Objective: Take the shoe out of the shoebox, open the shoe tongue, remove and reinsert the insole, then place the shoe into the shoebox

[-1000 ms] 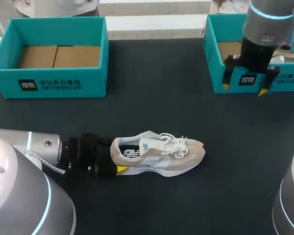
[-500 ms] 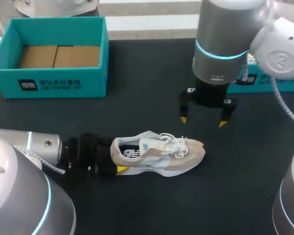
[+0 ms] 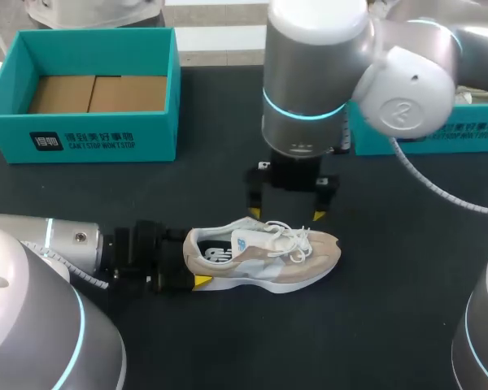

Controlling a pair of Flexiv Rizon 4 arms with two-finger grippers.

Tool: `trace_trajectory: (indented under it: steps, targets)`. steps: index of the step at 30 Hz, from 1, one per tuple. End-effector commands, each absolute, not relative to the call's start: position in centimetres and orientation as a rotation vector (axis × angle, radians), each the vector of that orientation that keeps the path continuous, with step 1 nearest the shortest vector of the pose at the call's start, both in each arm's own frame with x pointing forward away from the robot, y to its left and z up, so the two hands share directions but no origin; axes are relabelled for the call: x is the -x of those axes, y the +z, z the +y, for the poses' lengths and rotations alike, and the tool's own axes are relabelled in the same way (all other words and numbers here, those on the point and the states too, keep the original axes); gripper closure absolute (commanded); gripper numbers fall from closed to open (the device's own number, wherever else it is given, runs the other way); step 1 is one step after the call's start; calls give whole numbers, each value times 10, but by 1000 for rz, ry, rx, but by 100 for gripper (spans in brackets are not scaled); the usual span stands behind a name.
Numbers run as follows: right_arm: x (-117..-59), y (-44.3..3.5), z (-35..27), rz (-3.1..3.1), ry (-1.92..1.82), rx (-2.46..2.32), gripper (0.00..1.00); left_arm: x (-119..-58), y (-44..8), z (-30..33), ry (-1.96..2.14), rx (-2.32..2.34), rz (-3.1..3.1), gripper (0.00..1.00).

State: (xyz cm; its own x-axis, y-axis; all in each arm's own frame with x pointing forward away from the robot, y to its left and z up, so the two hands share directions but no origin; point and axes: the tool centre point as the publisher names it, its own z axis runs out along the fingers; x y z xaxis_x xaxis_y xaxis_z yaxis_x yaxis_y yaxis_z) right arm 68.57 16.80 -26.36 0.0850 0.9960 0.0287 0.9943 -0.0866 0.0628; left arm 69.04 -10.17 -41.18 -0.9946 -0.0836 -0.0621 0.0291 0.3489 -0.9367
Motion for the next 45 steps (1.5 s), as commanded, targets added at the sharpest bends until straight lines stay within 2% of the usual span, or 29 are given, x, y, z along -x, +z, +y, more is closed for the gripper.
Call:
trace_trajectory:
  steps: [1,9,16,25,45]
  targets:
    - [-689,-266,185,2095,68,-2285,0,-689,-414,-102,-1734,53,2496,100]
    - [-689,-266,185,2095,68,-2285,0,-689,-414,-102,-1734,53,2496,100]
    - [-674,-273,224,1995,26,-2252,0,-689,-414,-102,-1734,53,2496,100]
    - [-667,-294,243,1910,-12,-2276,0,-689,-414,-102,-1734,53,2496,100]
    - [-670,-295,243,1881,37,-2296,0,-689,-414,-102,-1734,53,2496,100]
